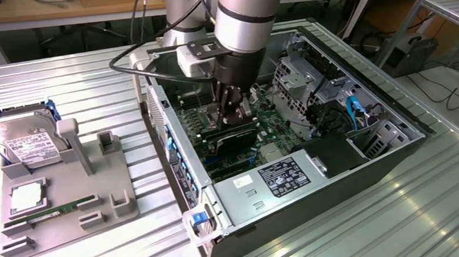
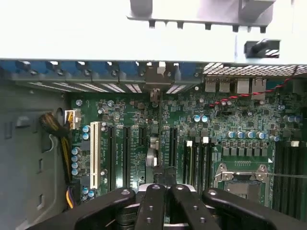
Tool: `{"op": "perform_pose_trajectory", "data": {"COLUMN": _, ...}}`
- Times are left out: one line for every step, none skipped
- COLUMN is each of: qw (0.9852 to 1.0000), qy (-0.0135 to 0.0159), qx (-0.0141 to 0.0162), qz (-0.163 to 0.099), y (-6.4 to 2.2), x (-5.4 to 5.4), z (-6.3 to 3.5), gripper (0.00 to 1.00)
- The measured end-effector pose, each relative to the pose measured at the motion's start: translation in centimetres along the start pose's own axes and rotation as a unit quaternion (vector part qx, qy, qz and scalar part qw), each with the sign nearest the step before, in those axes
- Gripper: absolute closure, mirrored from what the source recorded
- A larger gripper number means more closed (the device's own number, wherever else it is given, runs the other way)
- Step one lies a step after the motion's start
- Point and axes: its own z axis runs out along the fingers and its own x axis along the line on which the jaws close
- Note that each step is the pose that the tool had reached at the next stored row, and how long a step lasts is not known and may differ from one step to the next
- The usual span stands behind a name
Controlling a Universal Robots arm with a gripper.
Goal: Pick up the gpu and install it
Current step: 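Press down on the gpu until it lock into place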
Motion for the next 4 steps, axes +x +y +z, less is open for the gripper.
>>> {"op": "perform_pose_trajectory", "data": {"qw": 1.0000, "qy": 0.0000, "qx": 0.0000, "qz": 0.000, "y": 0.00, "x": 0.00, "z": -0.37, "gripper": 0.89}}
{"op": "perform_pose_trajectory", "data": {"qw": 1.0000, "qy": 0.0000, "qx": 0.0000, "qz": 0.000, "y": 0.00, "x": 0.00, "z": -0.38, "gripper": 0.89}}
{"op": "perform_pose_trajectory", "data": {"qw": 1.0000, "qy": 0.0000, "qx": 0.0000, "qz": 0.000, "y": 0.00, "x": 0.00, "z": -0.38, "gripper": 0.89}}
{"op": "perform_pose_trajectory", "data": {"qw": 1.0000, "qy": 0.0000, "qx": 0.0000, "qz": 0.000, "y": 0.00, "x": 0.00, "z": -0.38, "gripper": 0.89}}
